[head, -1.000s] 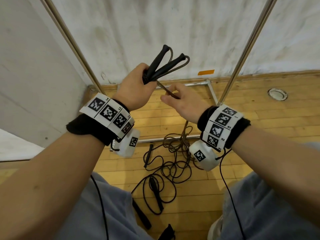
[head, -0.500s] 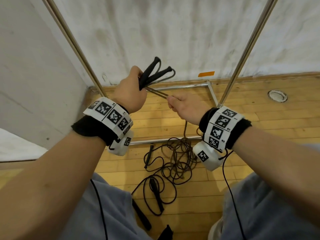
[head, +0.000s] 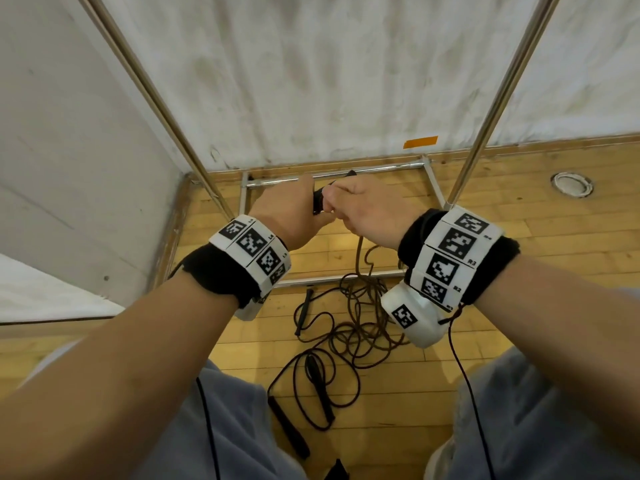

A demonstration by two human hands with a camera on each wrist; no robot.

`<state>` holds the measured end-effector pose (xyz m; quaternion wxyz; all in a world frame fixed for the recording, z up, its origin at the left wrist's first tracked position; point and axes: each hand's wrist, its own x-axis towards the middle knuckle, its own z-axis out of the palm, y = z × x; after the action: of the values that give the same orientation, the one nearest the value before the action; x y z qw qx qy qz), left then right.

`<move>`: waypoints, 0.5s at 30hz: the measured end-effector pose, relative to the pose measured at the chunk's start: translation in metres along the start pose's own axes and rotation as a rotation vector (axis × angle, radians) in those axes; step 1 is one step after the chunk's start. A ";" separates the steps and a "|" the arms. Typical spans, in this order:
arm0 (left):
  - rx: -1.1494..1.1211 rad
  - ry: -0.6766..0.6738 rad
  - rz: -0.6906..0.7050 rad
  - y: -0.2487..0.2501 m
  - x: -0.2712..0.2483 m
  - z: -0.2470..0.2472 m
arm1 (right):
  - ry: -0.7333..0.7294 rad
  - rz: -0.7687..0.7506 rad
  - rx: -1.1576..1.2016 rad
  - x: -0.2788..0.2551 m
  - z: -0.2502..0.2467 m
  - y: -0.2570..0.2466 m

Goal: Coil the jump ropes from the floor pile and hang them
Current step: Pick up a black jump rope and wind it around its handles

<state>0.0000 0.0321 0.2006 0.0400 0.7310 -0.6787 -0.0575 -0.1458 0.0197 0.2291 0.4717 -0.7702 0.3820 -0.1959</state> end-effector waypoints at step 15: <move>0.087 0.005 -0.197 -0.019 -0.002 -0.015 | -0.085 0.045 -0.489 -0.008 -0.001 0.029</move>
<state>0.0208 0.0352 0.2128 0.0039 0.7953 -0.6055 -0.0298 -0.1631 0.0179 0.2047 0.2909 -0.8604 0.4148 -0.0547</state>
